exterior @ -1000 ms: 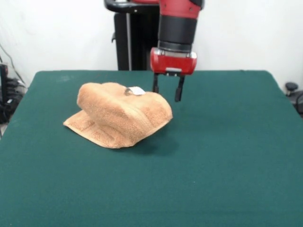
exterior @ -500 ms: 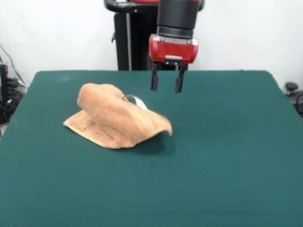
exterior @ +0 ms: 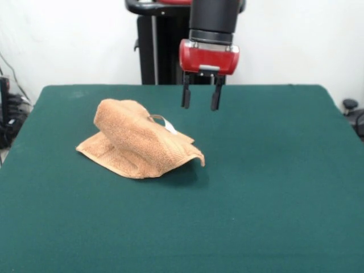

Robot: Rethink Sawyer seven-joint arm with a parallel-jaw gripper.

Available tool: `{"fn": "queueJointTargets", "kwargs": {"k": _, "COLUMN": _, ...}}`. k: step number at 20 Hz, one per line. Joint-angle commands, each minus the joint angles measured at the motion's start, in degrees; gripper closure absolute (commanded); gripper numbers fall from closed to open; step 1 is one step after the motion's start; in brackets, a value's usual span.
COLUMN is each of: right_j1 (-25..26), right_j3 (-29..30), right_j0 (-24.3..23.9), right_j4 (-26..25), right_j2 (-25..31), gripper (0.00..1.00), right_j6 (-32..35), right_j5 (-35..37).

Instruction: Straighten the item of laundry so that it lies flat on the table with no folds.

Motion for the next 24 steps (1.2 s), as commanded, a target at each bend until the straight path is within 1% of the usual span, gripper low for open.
{"fn": "queueJointTargets", "kwargs": {"k": 1, "right_j1": 3.1, "right_j3": 1.6, "right_j0": 0.8, "right_j4": 1.8, "right_j2": 4.3, "gripper": 0.0, "right_j6": 13.7, "right_j5": 2.6}}
{"fn": "queueJointTargets", "kwargs": {"k": 5, "right_j1": 4.8, "right_j3": 2.5, "right_j0": 1.7, "right_j4": 3.1, "right_j2": 4.1, "gripper": 0.0, "right_j6": 16.1, "right_j5": 0.2}}
{"fn": "queueJointTargets", "kwargs": {"k": 9, "right_j1": 7.9, "right_j3": -0.2, "right_j0": 2.4, "right_j4": 4.0, "right_j2": 3.9, "gripper": 0.0, "right_j6": 16.4, "right_j5": -2.2}}
{"fn": "queueJointTargets", "kwargs": {"k": 11, "right_j1": 8.1, "right_j3": -1.0, "right_j0": 3.2, "right_j4": 4.9, "right_j2": 3.3, "gripper": 0.0, "right_j6": 16.5, "right_j5": -2.3}}
{"fn": "queueJointTargets", "kwargs": {"k": 14, "right_j1": 8.5, "right_j3": -0.9, "right_j0": 2.4, "right_j4": 5.7, "right_j2": 4.2, "gripper": 0.0, "right_j6": 16.7, "right_j5": -1.2}}
{"fn": "queueJointTargets", "kwargs": {"k": 16, "right_j1": 6.9, "right_j3": 0.4, "right_j0": 2.3, "right_j4": 5.5, "right_j2": 3.8, "gripper": 0.0, "right_j6": 15.9, "right_j5": 1.1}}
{"fn": "queueJointTargets", "kwargs": {"k": 19, "right_j1": 1.6, "right_j3": 4.3, "right_j0": 0.9, "right_j4": 3.9, "right_j2": 3.0, "gripper": 0.0, "right_j6": 14.3, "right_j5": 5.3}}
{"fn": "queueJointTargets", "kwargs": {"k": 21, "right_j1": -1.6, "right_j3": 6.0, "right_j0": -0.4, "right_j4": 2.5, "right_j2": 2.5, "gripper": 0.0, "right_j6": 12.9, "right_j5": 7.4}}
{"fn": "queueJointTargets", "kwargs": {"k": 24, "right_j1": -4.1, "right_j3": 7.2, "right_j0": -3.0, "right_j4": 0.9, "right_j2": 3.1, "gripper": 0.0, "right_j6": 10.8, "right_j5": 9.4}}
